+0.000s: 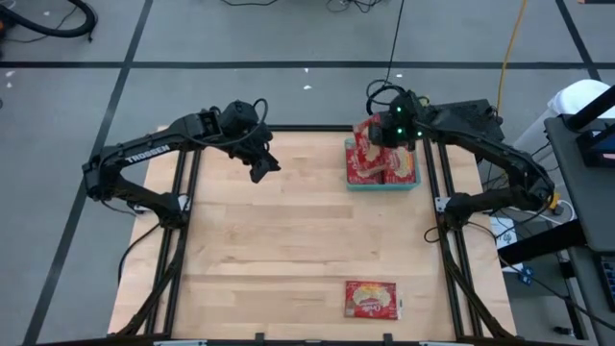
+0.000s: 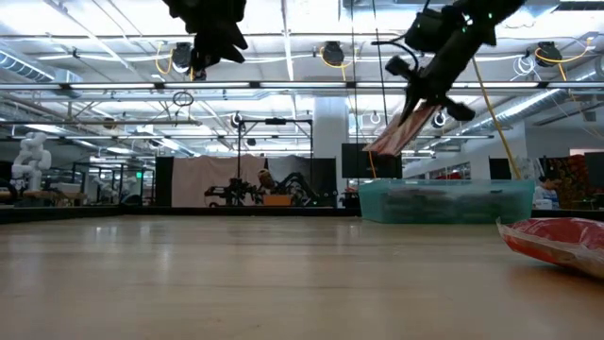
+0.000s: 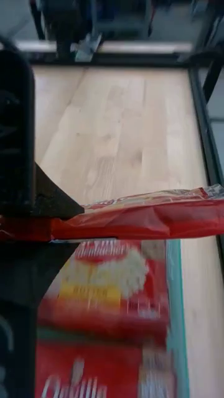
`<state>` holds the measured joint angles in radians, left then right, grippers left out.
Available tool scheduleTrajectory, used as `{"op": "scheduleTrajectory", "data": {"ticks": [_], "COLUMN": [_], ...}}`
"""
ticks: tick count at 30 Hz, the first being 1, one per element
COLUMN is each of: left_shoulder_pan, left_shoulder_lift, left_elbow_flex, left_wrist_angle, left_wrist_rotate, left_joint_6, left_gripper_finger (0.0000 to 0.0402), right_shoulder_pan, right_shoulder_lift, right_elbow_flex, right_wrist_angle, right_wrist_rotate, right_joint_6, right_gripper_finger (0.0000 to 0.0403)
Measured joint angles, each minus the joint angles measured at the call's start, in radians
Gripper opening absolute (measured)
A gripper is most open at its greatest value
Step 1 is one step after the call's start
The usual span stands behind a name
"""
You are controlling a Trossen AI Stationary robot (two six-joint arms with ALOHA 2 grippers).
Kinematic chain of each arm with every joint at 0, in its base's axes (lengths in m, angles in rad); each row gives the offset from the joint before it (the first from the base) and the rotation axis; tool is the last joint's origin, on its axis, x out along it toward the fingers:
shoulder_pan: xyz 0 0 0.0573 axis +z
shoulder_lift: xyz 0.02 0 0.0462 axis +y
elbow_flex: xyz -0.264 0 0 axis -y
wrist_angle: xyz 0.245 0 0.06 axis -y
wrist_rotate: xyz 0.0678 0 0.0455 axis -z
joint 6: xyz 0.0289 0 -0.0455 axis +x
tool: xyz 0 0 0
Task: Sort popcorn bags into baskets
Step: Put the red popcorn bag into the light blue bin
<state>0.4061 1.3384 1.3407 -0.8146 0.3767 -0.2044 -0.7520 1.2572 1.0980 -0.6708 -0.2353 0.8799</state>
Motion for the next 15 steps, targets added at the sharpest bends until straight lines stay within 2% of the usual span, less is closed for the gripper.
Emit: {"op": "scheduleTrajectory", "data": {"ticks": [8, 15], "left_shoulder_pan": [-0.044, -0.055], "left_shoulder_lift": [0.0, 0.0], "left_elbow_flex": [0.0, 0.0], "left_wrist_angle": [0.0, 0.001], "left_wrist_rotate": [0.0, 0.0], "left_joint_6": [-0.009, -0.007], "left_gripper_finger": [0.0119, 0.012], "right_shoulder_pan": [0.008, 0.008], "right_shoulder_lift": [0.0, 0.0], "right_elbow_flex": [-0.227, -0.318], "right_wrist_angle": [0.356, 0.414], "right_wrist_rotate": [-0.03, -0.031], "right_joint_6": [0.181, 0.196], "right_gripper_finger": [0.0016, 0.0017]}}
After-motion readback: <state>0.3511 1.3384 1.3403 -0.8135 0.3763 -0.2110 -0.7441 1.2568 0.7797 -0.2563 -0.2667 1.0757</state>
